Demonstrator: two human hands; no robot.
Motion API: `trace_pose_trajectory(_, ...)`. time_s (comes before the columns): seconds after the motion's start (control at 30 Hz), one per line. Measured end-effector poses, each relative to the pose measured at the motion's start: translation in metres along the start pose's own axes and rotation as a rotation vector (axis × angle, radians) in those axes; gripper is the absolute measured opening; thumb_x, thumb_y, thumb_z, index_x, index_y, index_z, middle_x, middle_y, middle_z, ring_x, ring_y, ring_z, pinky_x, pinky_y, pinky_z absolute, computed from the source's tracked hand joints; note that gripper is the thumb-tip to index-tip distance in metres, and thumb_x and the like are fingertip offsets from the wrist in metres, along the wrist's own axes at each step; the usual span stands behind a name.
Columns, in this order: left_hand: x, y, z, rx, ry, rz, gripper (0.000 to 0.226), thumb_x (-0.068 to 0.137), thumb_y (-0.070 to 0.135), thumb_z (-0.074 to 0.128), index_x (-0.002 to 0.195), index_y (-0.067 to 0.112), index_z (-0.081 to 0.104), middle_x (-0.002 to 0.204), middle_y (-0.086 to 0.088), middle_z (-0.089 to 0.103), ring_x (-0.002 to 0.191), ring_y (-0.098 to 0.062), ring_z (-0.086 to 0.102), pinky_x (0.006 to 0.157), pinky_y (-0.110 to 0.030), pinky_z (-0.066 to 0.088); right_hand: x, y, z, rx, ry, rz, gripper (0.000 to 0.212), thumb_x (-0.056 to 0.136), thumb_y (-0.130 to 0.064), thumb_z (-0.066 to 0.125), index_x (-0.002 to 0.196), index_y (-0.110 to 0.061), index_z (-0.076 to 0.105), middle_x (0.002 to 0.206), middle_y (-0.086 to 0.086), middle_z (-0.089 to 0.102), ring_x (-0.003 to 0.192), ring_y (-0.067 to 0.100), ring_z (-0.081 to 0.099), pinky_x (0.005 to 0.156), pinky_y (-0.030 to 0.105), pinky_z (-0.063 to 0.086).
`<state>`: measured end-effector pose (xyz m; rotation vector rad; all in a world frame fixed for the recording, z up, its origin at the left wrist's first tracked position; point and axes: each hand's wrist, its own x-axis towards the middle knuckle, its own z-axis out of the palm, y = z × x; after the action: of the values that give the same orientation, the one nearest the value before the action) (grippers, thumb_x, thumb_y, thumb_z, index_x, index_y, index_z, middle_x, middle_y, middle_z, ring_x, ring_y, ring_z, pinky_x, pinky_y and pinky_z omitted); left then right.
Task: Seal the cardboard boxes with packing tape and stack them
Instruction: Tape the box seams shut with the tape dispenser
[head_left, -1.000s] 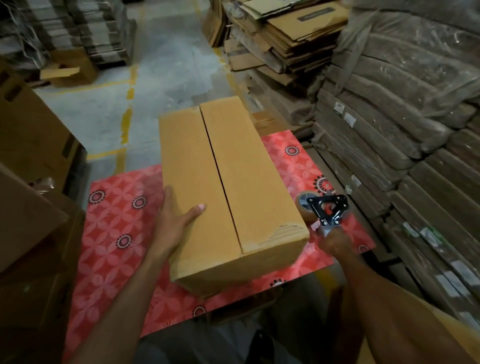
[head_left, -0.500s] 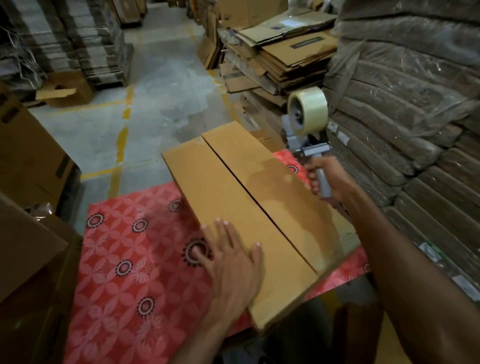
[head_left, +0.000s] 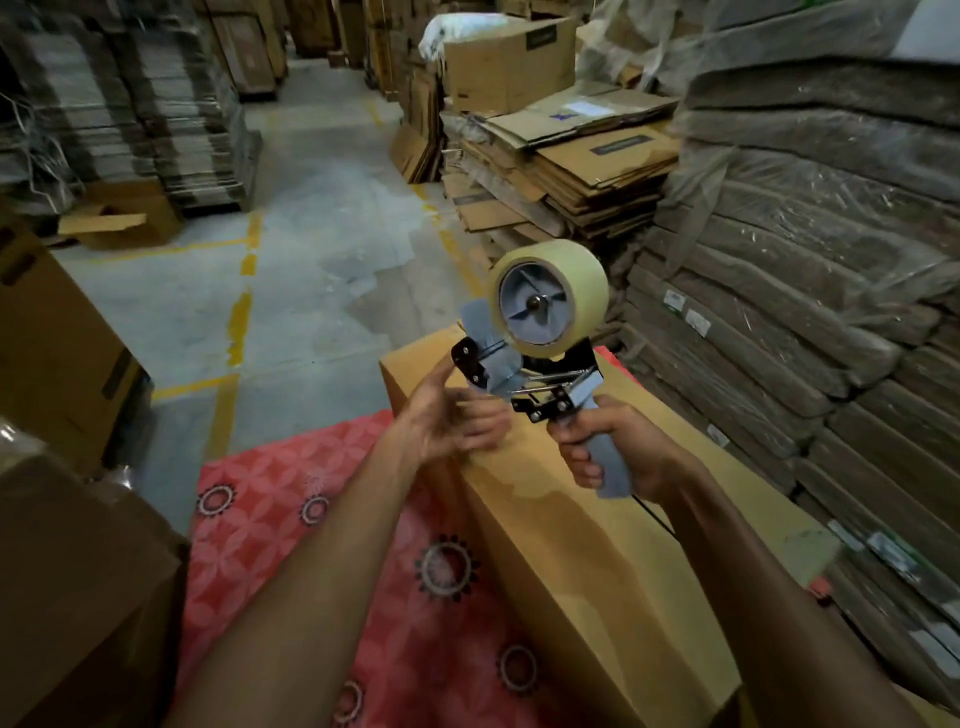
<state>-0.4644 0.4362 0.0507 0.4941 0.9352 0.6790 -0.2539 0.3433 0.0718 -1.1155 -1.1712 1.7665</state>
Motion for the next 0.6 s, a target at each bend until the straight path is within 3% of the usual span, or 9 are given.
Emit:
trace_pose_trajectory(0.03, 0.0, 0.003, -0.004, -0.013, -0.118, -0.07, 0.052, 0.095, 0.053, 0.055, 0.089, 0.001, 0.061, 0.092, -0.017, 0.063, 0.079, -0.032, 0.07, 0.068, -0.04, 0.062, 0.003, -0.001, 0.003, 0.0, -0.011, -0.011, 0.01, 0.076, -0.006, 0.055, 0.073, -0.01, 0.046, 0.059, 0.006, 0.039, 0.042, 0.016, 0.033, 0.044, 0.027, 0.026)
trace_pose_trajectory(0.1, 0.0, 0.007, -0.008, -0.069, -0.196, -0.103, 0.03, 0.089, 0.03, 0.062, 0.095, 0.001, 0.061, 0.094, -0.016, 0.063, 0.075, -0.027, 0.069, 0.067, -0.037, 0.064, 0.007, -0.004, 0.008, -0.03, -0.013, -0.035, 0.01, 0.077, -0.005, 0.055, 0.074, -0.01, 0.047, 0.06, 0.007, 0.04, 0.042, 0.017, 0.033, 0.044, 0.027, 0.026)
trace_pose_trajectory(0.2, 0.003, 0.007, -0.019, -0.203, -0.183, -0.09, 0.016, 0.079, 0.007, 0.065, 0.092, -0.002, 0.063, 0.076, -0.014, 0.064, 0.06, -0.021, 0.069, 0.056, -0.029, 0.062, 0.008, -0.009, 0.009, -0.065, 0.003, -0.06, 0.007, 0.078, -0.004, 0.055, 0.078, -0.009, 0.05, 0.061, 0.008, 0.042, 0.044, 0.017, 0.035, 0.045, 0.028, 0.027)
trace_pose_trajectory(0.33, 0.012, 0.015, -0.041, -0.179, -0.137, -0.087, 0.007, 0.083, -0.002, 0.064, 0.082, -0.005, 0.071, 0.073, -0.013, 0.066, 0.063, -0.018, 0.071, 0.059, -0.026, 0.062, 0.011, -0.014, 0.007, -0.109, 0.017, -0.076, 0.004, 0.079, -0.004, 0.056, 0.08, -0.007, 0.054, 0.062, 0.008, 0.043, 0.045, 0.018, 0.035, 0.046, 0.029, 0.028)
trace_pose_trajectory(0.43, 0.019, 0.035, -0.045, 0.051, -0.084, 0.013, 0.027, 0.094, -0.007, 0.056, 0.074, -0.002, 0.072, 0.062, -0.009, 0.065, 0.051, -0.01, 0.064, 0.054, -0.018, 0.058, 0.015, -0.015, 0.004, -0.174, 0.034, -0.056, 0.006, 0.079, -0.007, 0.059, 0.081, -0.006, 0.054, 0.063, 0.01, 0.044, 0.048, 0.02, 0.036, 0.048, 0.03, 0.029)
trace_pose_trajectory(0.5, 0.023, 0.053, -0.039, 0.339, -0.062, 0.107, 0.045, 0.095, -0.01, 0.05, 0.057, 0.006, 0.068, 0.049, -0.005, 0.054, 0.037, -0.007, 0.047, 0.045, -0.019, 0.047, 0.017, -0.011, 0.005, -0.238, 0.073, -0.034, 0.007, 0.076, -0.01, 0.062, 0.079, -0.008, 0.057, 0.065, 0.011, 0.046, 0.05, 0.021, 0.038, 0.049, 0.03, 0.032)
trace_pose_trajectory(0.53, 0.028, 0.061, -0.034, 0.469, -0.026, 0.142, 0.048, 0.092, -0.012, 0.048, 0.051, 0.006, 0.064, 0.043, -0.004, 0.049, 0.033, -0.009, 0.041, 0.043, -0.021, 0.041, 0.02, -0.008, 0.006, -0.266, 0.104, -0.021, 0.009, 0.074, -0.012, 0.063, 0.079, -0.007, 0.056, 0.065, 0.01, 0.048, 0.051, 0.02, 0.04, 0.05, 0.029, 0.034)
trace_pose_trajectory(0.6, 0.044, 0.083, -0.029, 0.599, 0.105, 0.17, 0.037, 0.09, -0.016, 0.046, 0.058, 0.0, 0.058, 0.038, -0.005, 0.049, 0.03, -0.011, 0.045, 0.041, -0.022, 0.041, 0.024, -0.002, 0.009, -0.274, 0.156, -0.019, 0.015, 0.071, -0.013, 0.064, 0.08, -0.005, 0.054, 0.065, 0.01, 0.048, 0.052, 0.019, 0.041, 0.05, 0.029, 0.035)
